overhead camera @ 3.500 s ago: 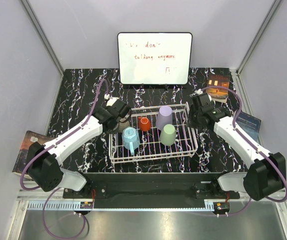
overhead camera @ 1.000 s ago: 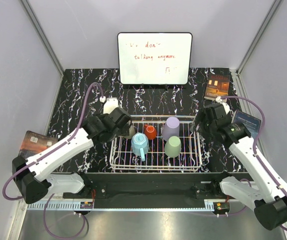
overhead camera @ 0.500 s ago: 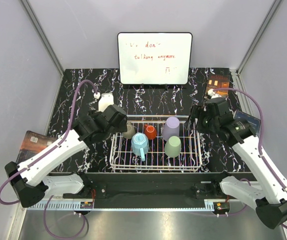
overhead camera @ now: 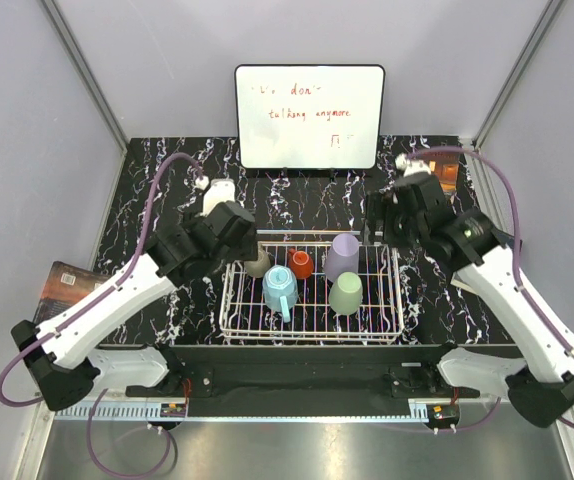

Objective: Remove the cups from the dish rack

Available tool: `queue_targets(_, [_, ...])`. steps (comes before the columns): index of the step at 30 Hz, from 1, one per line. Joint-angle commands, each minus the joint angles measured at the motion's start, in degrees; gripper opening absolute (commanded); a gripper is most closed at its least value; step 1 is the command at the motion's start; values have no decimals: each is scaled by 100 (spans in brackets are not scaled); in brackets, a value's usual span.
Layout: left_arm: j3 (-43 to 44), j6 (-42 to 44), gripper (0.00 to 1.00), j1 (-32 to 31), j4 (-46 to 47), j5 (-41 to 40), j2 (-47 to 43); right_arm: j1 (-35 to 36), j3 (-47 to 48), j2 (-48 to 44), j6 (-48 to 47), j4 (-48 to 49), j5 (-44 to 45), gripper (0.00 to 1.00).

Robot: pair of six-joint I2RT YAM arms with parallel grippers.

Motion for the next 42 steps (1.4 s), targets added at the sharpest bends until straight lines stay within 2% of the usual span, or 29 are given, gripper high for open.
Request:
queue_targets(1, [1175, 929, 99, -20, 359, 225, 359, 67, 1461, 807, -748, -161, 1258, 93])
queue_targets(3, [1718, 1218, 99, -20, 298, 216, 578, 67, 2162, 1289, -1046, -258, 1792, 100])
queue_targets(6, [2273, 1562, 99, -11, 280, 234, 772, 67, 2884, 1738, -1136, -390, 2173, 100])
queue_targets(11, [2478, 1582, 99, -20, 166, 251, 983, 102, 3125, 2206, -951, -179, 2112, 100])
queue_targets(14, [2110, 1309, 99, -11, 253, 444, 835, 111, 2389, 1926, -846, 600, 1753, 100])
queue_targets(15, [1822, 1230, 99, -11, 297, 479, 782, 102, 1986, 1690, -637, 777, 1282, 100])
queue_targets(17, [1521, 1045, 99, -2, 376, 576, 589, 320, 1772, 1609, -538, 841, 883, 100])
queue_targets(20, [994, 852, 99, -3, 429, 620, 317, 1005, 1219, 1512, -450, 770, 1398, 100])
queue_targets(21, [766, 825, 99, -2, 456, 638, 246, 1460, 983, 1512, -337, 709, 1739, 100])
queue_targets(23, [589, 755, 99, -11, 482, 603, 79, 1666, 814, 1486, -126, 656, 1910, 100])
queue_targets(33, [79, 675, 99, -11, 579, 585, -168, 1684, 14, 1248, 446, 770, 1690, 100])
queue_targets(42, [-176, 578, 99, -11, 667, 673, -203, 1675, -400, 1686, 517, 1112, 1655, 100])
